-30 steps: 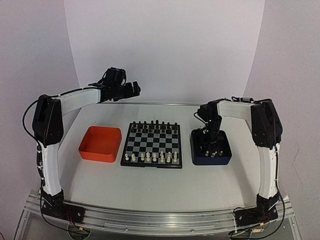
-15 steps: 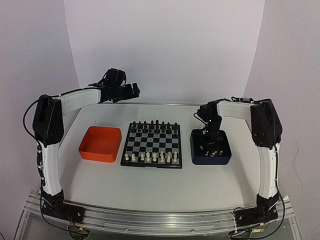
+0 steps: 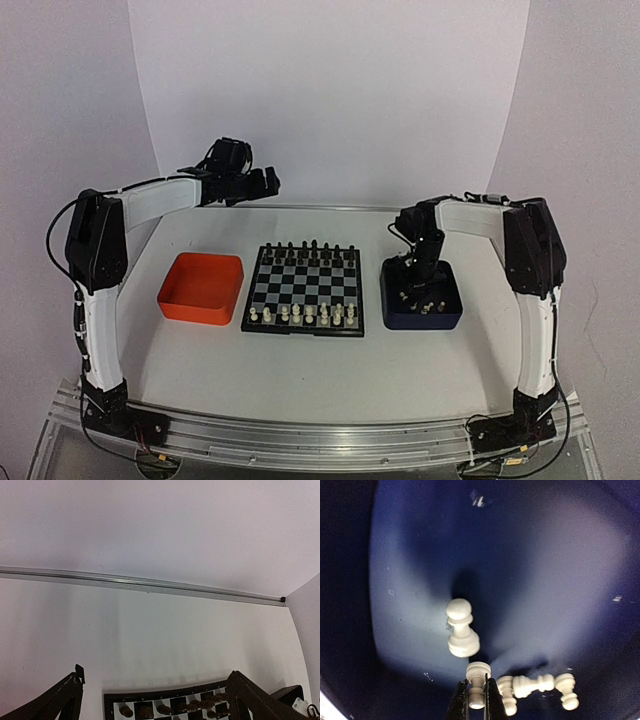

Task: Set up the chess pieces on the board
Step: Pick up the chess piece from the storage box, then place the chess piece on the chessboard.

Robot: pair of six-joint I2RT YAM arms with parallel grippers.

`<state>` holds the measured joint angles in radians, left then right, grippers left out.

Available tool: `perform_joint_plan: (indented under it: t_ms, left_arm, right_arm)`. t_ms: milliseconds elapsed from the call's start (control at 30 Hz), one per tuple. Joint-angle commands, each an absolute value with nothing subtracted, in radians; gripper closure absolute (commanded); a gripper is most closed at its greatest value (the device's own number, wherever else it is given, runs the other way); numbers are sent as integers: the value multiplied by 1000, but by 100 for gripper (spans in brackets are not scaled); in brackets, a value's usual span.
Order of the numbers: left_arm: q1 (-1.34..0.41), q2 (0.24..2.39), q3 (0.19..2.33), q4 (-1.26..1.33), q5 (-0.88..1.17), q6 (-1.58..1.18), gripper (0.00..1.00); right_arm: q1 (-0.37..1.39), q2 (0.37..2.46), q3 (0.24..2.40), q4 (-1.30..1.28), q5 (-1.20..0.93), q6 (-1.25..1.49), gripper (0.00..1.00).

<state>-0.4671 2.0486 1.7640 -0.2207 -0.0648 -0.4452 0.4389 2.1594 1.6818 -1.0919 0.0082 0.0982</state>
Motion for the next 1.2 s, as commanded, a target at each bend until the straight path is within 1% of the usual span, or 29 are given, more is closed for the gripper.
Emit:
perform_joint_plan:
  t_ms: [0,100,200,333,467,567,633,800,900,1167]
  left_arm:
    - [-462,1990,1725,-162,-49,-453,0]
    - [-462,1973,1707,-152,-49,-457,0]
    - [-462,1955,1694,-156,-55,-460,0]
    - [-462,1901,1645,-159,-60,-478,0]
    - [-462,1821,1558,-151,-69,-501,0]
    - [-462,1764,1493,-151,-44,-493,0]
    - [-462,1721,1422,-122,-35,-489,0]
    - [-464,1606,1230,-10,-31,-476,0]
    - [-463,1568,1222,-56,-8,-498,0]
    - [-463,1482,1142,-110,30,-497,0]
  right_arm:
    - [437,2042,1749,-1108,77,93,100]
    - [438,2020,1771,-1110,81,95,100]
    - [438,1993,1800,-1113,40,115,100]
    - [450,1994,1917,-1153,-85,176,100]
    - [523,2064,2068,-1229,-178,199,100]
    - [599,2153,2217,-1312,-183,189,100]
    - [641,2202,2272,-1342,-189,181,100]
    - [725,2280,2333,-1342,-181,162,100]
    - [757,2308,2383,-1344,-194,197,100]
    - [802,2393,2423,-1341,-173,210,100]
